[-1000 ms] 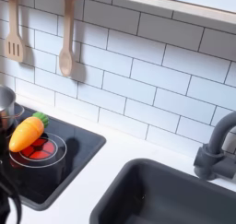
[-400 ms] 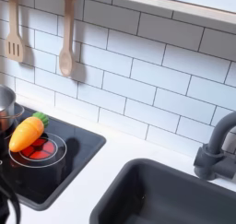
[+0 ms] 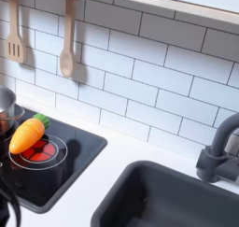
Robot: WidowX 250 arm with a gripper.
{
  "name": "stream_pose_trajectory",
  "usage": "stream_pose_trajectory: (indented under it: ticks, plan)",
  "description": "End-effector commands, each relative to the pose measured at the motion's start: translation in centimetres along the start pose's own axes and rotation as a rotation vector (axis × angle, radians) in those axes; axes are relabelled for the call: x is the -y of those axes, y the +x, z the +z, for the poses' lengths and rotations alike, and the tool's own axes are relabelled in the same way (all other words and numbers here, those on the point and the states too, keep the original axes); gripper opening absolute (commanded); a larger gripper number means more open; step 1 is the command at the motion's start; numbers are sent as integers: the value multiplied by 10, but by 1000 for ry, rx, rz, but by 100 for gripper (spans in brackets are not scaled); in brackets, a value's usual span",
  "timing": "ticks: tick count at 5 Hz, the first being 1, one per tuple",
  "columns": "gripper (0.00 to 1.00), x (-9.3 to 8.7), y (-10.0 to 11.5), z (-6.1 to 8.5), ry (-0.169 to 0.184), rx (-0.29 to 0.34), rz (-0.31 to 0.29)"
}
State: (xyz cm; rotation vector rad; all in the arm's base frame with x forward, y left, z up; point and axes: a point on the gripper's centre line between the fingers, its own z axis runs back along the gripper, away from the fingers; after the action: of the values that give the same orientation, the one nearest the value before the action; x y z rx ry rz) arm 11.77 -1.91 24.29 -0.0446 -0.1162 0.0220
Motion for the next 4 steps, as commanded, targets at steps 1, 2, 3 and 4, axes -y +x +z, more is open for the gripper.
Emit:
stream_pose_trajectory:
  ticks: [1, 2, 3, 4]
  plan:
    - [100, 0, 0, 0, 0, 3, 0]
    - [100, 0, 0, 0, 0, 2, 0]
    - [100, 0, 0, 0, 0, 2, 0]
    - [100, -1, 3, -3, 13, 75, -3]
